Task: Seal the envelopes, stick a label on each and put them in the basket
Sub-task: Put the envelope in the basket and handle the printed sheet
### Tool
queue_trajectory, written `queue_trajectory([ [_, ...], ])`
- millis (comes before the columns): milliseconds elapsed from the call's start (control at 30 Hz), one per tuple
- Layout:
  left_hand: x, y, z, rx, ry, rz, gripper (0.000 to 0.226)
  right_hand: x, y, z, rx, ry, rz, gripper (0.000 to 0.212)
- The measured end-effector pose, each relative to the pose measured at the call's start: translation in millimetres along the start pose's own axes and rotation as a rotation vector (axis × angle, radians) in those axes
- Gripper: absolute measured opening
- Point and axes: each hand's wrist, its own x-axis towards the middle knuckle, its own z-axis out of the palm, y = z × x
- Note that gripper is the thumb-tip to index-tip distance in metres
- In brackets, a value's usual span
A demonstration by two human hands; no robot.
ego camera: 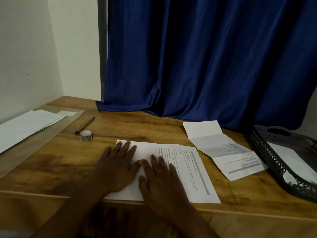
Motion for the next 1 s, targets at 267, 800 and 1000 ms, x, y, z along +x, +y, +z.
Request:
queue_trajectory([
  [267, 1.7, -4.3, 1.5, -0.027, -0.015, -0.003, 0.074, -19.0, 61.3, -13.8, -0.013, -0.075, 0.145, 0.075],
  [800, -29.7, 42.3, -1.1, -0.137, -0.001, 0.255, 0.077, -24.8, 85.3, -6.8, -0.045, -0.011, 0.188, 0.079],
  [1000, -42.4, 8.1, -7.0, -0.035, -0.069, 0.189, 0.079, -25.8, 86.3, -8.4, -0.033, -0.025, 0.175, 0.08],
])
